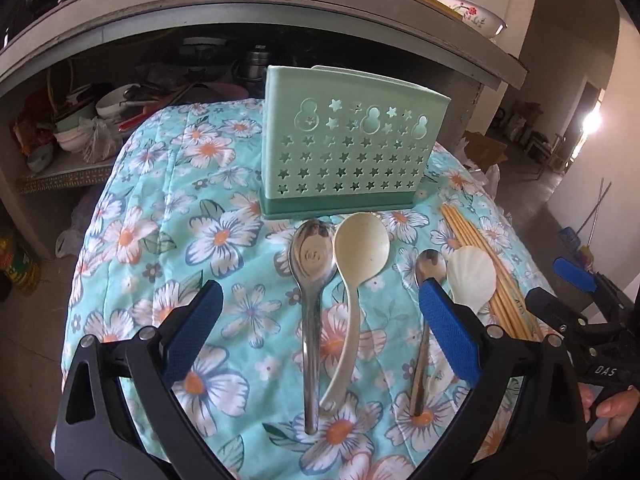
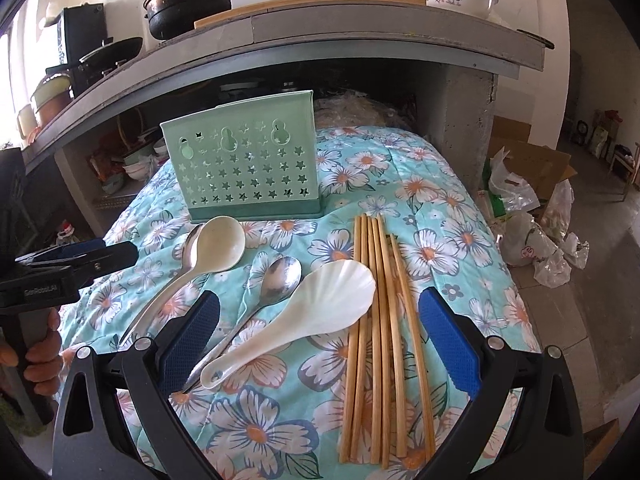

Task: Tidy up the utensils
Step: 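Reach the left tool to the cream plastic spoon and grasp its handle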

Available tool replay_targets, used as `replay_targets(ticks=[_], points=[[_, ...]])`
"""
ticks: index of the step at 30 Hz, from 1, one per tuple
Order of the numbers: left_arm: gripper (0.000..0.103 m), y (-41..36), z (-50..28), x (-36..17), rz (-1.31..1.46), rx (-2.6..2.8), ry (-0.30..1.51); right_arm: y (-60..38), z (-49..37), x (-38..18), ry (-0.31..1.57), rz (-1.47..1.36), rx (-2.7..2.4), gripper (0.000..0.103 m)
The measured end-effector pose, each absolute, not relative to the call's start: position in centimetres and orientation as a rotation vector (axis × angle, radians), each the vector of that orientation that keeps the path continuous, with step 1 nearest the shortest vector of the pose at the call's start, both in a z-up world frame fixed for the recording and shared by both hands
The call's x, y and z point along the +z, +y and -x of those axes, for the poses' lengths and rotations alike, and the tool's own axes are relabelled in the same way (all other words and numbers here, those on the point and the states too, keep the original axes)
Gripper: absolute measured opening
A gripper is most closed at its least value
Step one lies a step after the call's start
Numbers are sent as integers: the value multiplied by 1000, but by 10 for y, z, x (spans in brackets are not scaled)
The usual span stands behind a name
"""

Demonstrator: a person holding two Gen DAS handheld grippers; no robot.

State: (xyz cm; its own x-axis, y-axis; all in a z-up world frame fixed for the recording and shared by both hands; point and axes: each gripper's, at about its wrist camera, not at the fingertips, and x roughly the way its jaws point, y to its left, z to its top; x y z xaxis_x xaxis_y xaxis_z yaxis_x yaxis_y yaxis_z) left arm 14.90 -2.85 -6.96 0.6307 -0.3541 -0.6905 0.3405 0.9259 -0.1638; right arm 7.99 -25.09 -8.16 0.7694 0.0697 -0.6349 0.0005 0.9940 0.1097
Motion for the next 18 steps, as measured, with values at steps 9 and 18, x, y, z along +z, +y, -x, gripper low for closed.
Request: replay_targets(ticks=[9, 18], points=[[79, -69, -191, -72, -200, -538, 797, -270, -93, -97, 755, -180, 104, 83], [48, -100, -232, -98, -338, -668, 894, -279, -101, -102, 759, -190, 136, 80]])
